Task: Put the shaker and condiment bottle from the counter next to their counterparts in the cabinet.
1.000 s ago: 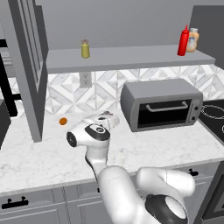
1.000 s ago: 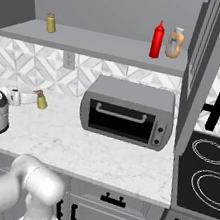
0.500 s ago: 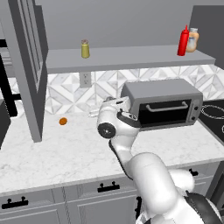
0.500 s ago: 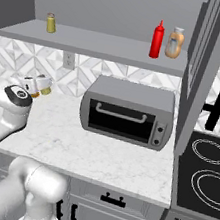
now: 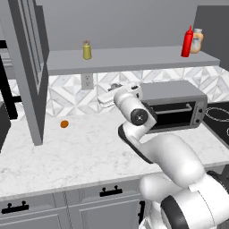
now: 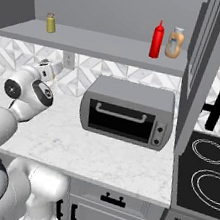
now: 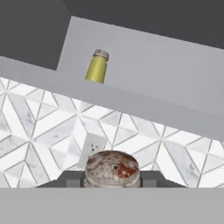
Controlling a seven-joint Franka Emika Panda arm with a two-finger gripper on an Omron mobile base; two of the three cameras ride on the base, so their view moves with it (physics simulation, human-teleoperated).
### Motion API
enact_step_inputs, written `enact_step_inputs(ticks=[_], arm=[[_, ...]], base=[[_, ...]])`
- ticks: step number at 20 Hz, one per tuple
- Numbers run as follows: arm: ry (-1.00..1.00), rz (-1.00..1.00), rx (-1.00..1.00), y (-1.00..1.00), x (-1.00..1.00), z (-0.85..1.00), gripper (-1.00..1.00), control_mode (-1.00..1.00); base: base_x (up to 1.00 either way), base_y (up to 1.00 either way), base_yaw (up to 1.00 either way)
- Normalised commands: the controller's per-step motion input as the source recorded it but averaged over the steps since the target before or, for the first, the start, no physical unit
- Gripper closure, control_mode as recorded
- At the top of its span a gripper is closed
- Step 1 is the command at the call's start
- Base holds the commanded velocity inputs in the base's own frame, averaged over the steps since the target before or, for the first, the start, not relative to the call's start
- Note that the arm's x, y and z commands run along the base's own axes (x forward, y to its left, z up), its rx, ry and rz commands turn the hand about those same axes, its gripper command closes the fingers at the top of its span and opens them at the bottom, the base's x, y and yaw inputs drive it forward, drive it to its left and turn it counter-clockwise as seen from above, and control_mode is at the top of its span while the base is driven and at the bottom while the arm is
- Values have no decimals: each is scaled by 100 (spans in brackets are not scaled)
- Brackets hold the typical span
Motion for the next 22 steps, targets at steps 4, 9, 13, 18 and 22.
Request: enact_step_inputs(ticks=[4,9,13,18,22], arm=[[2,13,2,0,0,29,100,-100],[5,0,0,0,0,13,100,-100],[18,1,3,0,0,77,100,-100],[18,6,5,4,-13,88,100,-100],[18,14,18,4,-2,84,100,-100]], base=[[0,0,0],[0,0,0],[0,0,0],[0,0,0],[0,0,0]])
